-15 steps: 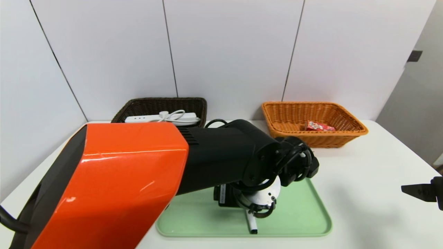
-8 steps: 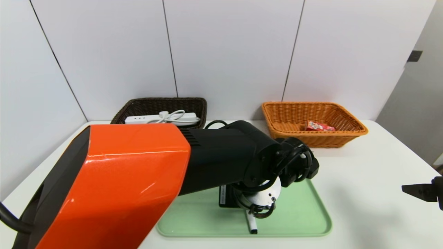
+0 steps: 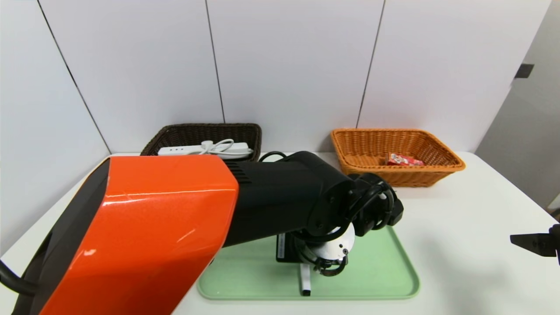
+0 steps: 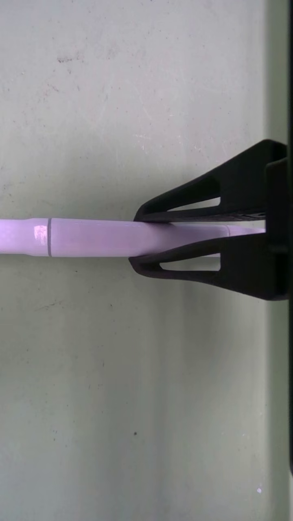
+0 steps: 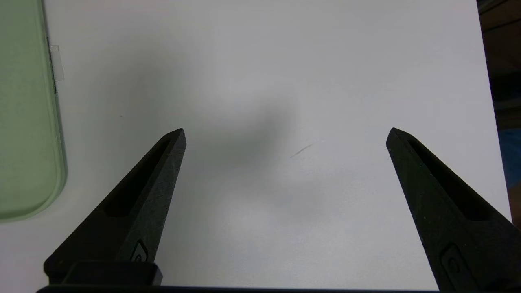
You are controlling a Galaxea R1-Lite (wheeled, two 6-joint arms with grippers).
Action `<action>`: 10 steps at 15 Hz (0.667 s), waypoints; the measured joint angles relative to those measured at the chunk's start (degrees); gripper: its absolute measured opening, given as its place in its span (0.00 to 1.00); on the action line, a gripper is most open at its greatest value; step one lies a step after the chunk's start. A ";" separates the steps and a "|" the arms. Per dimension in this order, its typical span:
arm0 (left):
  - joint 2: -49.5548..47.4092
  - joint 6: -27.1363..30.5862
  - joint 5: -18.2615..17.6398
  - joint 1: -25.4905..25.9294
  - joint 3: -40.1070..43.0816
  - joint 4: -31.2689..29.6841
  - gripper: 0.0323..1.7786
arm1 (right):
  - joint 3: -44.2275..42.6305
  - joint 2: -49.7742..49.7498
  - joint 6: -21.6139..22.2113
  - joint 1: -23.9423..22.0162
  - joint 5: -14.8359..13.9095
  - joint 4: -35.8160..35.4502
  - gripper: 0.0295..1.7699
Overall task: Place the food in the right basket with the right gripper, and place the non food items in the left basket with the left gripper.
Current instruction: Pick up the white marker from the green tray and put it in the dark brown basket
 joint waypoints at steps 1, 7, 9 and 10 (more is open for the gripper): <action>-0.06 -0.02 0.00 0.00 0.00 0.11 0.06 | 0.00 -0.16 0.00 0.00 0.04 0.06 0.96; -3.67 2.97 0.02 -0.38 0.04 0.80 0.06 | 0.73 -1.32 0.00 -0.02 0.02 0.20 0.96; -6.03 4.62 0.11 -0.52 0.06 0.74 0.06 | 0.99 -1.60 0.01 -0.02 0.02 0.22 0.96; -7.34 4.82 0.18 -0.52 0.06 0.83 0.06 | 1.07 -1.68 0.06 -0.02 0.02 0.22 0.96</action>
